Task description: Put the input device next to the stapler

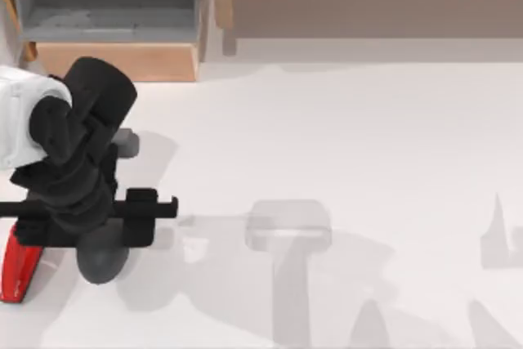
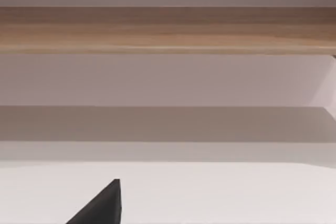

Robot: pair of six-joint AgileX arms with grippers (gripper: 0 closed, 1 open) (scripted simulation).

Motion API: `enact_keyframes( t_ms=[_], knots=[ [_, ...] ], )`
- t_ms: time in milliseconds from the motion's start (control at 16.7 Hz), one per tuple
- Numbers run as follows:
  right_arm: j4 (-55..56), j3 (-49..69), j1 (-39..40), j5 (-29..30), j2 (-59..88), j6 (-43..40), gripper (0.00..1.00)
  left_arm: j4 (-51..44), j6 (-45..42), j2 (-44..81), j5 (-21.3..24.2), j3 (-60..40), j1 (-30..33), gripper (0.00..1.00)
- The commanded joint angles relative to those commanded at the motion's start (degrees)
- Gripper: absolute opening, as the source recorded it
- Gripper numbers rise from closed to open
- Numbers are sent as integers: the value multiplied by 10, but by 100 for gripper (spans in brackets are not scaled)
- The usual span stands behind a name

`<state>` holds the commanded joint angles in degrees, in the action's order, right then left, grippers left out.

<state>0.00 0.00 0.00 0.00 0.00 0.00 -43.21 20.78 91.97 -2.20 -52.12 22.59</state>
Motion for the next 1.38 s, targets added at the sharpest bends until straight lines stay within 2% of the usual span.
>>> enact_keyframes(
  t_ms=[1140,1380],
  knots=[
    [0,0,0,0,0,0,100,29,-1,20,0,24,1,0],
    [0,0,0,0,0,0,100,29,-1,20,0,24,1,30]
  ],
)
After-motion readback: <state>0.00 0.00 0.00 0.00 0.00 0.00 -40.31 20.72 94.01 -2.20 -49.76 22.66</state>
